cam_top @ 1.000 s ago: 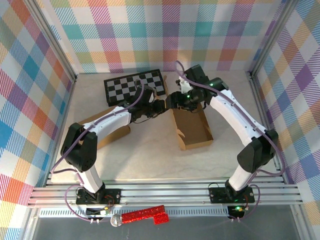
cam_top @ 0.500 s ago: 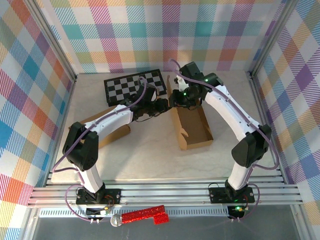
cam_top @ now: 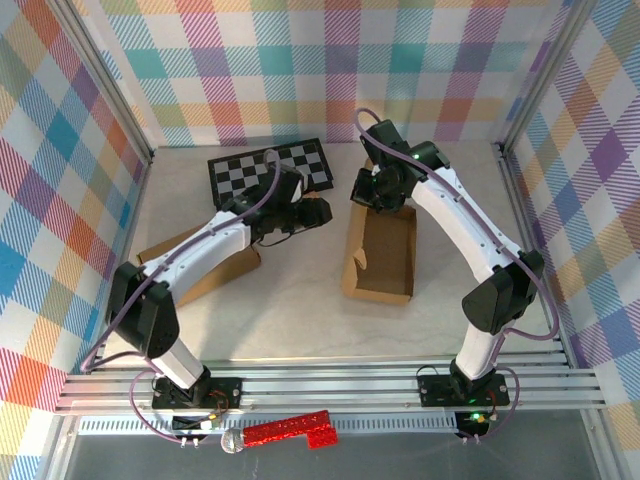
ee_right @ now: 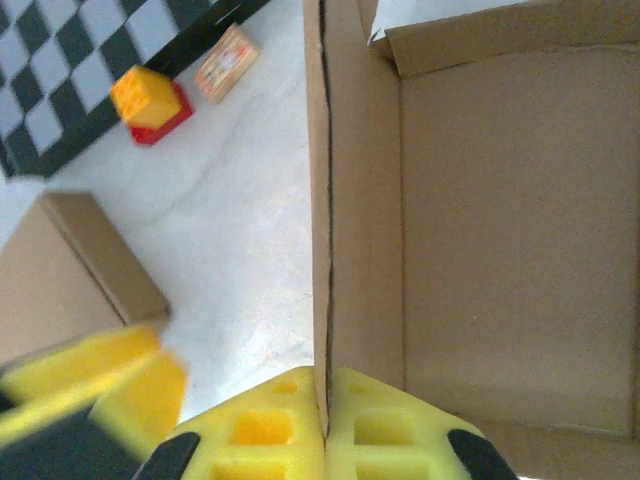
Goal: Fold the paper box
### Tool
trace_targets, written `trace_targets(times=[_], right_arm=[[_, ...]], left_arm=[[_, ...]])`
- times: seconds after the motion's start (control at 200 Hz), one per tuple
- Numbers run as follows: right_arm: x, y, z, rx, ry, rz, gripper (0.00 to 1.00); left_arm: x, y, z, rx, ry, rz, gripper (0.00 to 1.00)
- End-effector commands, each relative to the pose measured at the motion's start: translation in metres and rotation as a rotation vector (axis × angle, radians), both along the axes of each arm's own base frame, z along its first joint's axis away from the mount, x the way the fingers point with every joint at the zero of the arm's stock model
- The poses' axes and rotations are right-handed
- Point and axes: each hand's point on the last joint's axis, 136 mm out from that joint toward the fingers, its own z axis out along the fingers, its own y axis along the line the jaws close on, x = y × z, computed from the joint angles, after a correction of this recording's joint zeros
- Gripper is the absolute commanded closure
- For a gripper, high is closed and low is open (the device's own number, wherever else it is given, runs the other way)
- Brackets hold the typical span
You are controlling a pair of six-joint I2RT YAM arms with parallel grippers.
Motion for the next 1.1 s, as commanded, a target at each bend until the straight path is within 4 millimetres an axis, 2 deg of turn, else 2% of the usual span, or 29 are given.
trace_targets(times=[0.0,0.23,0.39,0.525,0.655,0.885,1.095], right_arm=[[-0.006,-0.023,0.020,0.041,-0.004,-0.272,1.00],[-0.020,-0.058,0.016,-0.082,0.160,-0.663,1.00],[-0.020,-0.059,0.014,-0.083,0.204,-0.810,1.00],[-0.017,-0.058,0.014,-0.060,0.192,-0.863,1.00],[-0.016,-0.058,0.010,-0.061,0.197,-0.875,1.00],[-0.016,-0.058,0.007,-0.064,0.199,-0.875,1.00],[-0.015,-0.057,0.006,-0.062,0.197,-0.866,1.00]], left_arm=[[-0.026,0.020,0.008,0.095,-0.027,-0.052,0.48],[-0.069,0.042,0.007,0.146,-0.068,-0.171,0.48],[-0.097,0.046,0.013,0.146,-0.127,-0.288,0.47],[-0.111,0.038,0.025,0.165,-0.233,-0.397,0.42],[-0.111,0.026,0.026,0.213,-0.289,-0.454,0.38],[-0.099,-0.003,0.034,0.357,-0.379,-0.515,0.34],[-0.078,-0.008,0.029,0.460,-0.377,-0.478,0.33]])
